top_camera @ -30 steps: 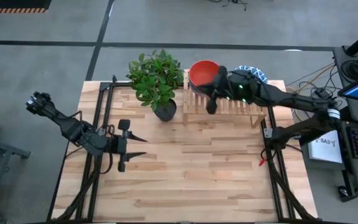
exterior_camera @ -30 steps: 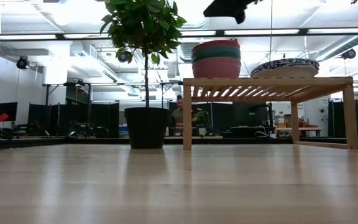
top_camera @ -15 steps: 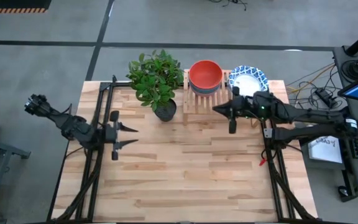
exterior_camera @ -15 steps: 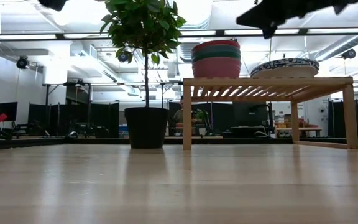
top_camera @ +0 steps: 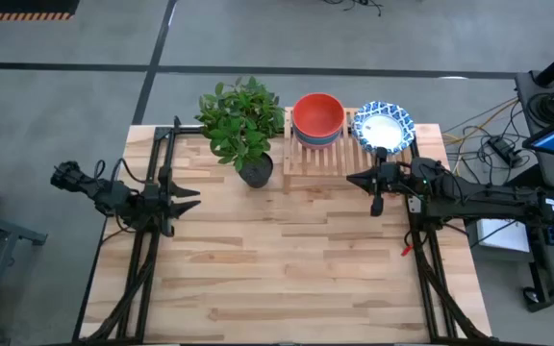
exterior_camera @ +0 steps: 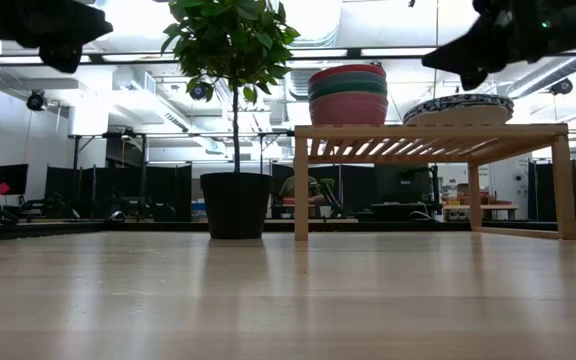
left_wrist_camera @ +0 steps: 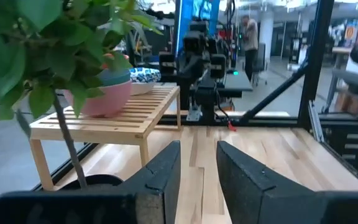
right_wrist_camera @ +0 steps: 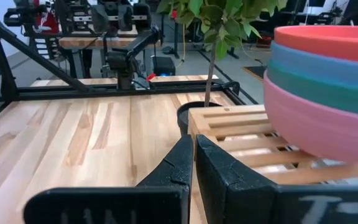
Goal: Place and stack bowls onto a shelf
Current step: Return to Home Position
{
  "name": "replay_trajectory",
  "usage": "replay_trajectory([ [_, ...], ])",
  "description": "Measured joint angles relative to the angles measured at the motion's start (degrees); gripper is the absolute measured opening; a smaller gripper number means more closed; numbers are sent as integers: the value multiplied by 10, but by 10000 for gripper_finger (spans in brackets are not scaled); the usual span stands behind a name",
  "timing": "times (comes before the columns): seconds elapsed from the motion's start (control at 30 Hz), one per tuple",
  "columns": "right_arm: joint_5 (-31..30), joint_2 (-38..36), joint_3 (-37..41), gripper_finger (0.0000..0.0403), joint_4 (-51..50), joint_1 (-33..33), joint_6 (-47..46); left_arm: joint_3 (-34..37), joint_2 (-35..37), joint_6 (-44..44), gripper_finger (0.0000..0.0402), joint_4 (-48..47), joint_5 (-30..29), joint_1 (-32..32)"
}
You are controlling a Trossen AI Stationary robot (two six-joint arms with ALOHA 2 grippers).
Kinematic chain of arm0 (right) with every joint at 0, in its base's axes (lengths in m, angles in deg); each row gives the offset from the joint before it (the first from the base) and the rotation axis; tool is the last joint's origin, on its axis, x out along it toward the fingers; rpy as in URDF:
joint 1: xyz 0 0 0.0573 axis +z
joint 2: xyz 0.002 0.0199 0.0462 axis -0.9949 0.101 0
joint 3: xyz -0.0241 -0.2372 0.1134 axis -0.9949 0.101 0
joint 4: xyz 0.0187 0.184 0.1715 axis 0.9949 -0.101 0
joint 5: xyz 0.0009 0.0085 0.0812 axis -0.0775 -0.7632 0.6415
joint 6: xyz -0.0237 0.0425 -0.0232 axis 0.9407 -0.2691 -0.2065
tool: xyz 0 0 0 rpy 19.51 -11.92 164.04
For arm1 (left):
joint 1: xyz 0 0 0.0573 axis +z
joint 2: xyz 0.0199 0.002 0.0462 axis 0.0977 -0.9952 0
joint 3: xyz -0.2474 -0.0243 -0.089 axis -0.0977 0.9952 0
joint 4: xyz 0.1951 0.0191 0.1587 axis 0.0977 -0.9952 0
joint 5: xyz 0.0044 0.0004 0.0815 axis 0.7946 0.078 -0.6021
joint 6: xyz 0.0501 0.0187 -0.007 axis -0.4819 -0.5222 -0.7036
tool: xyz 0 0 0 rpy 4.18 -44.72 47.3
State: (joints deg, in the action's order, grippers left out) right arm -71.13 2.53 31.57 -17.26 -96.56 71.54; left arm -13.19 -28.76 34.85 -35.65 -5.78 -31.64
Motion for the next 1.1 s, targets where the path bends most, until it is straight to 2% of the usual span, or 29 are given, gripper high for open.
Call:
replay_trajectory([
  [0.2,0,-74,65,9,18,0,-2,45,92,2,78,18,-1,1],
  [0.43,-1,-180,144,9,16,0,-14,77,80,9,78,37,-18,14],
  [0.63,2,-278,190,9,12,0,-14,134,89,10,77,101,-7,34],
  [1.1,13,-271,222,9,-14,0,33,181,80,9,77,125,-10,42],
])
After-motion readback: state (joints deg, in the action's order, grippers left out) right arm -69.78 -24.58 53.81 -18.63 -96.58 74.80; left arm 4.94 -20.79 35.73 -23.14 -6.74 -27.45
